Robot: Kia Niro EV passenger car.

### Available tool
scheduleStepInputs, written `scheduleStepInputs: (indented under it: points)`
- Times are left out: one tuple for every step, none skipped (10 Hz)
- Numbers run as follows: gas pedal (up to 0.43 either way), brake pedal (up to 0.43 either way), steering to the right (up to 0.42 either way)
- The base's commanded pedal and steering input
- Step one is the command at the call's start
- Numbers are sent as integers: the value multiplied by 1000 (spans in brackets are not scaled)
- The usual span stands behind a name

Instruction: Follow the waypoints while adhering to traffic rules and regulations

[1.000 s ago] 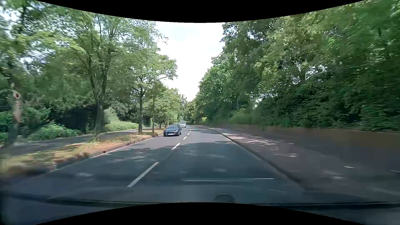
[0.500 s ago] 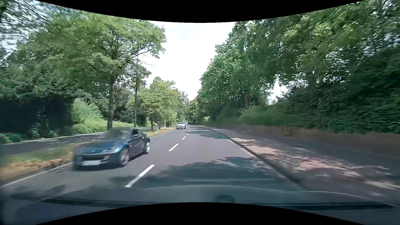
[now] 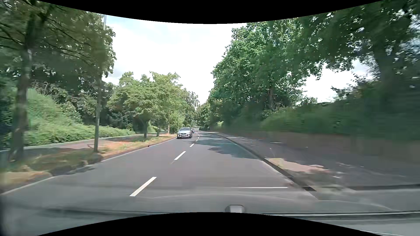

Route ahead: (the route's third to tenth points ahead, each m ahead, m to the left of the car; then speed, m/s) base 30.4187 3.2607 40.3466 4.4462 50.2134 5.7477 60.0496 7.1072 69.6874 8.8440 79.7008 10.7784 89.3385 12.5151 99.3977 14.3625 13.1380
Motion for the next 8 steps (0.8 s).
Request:
scheduleStepInputs:
  points:
    - [150, 18, -13]
    - [150, 18, -13]
    - [150, 18, -10]
    - [150, 18, -10]
    - [150, 18, -10]
    - [150, 18, -11]
    - [150, 18, -12]
    - [150, 18, -14]
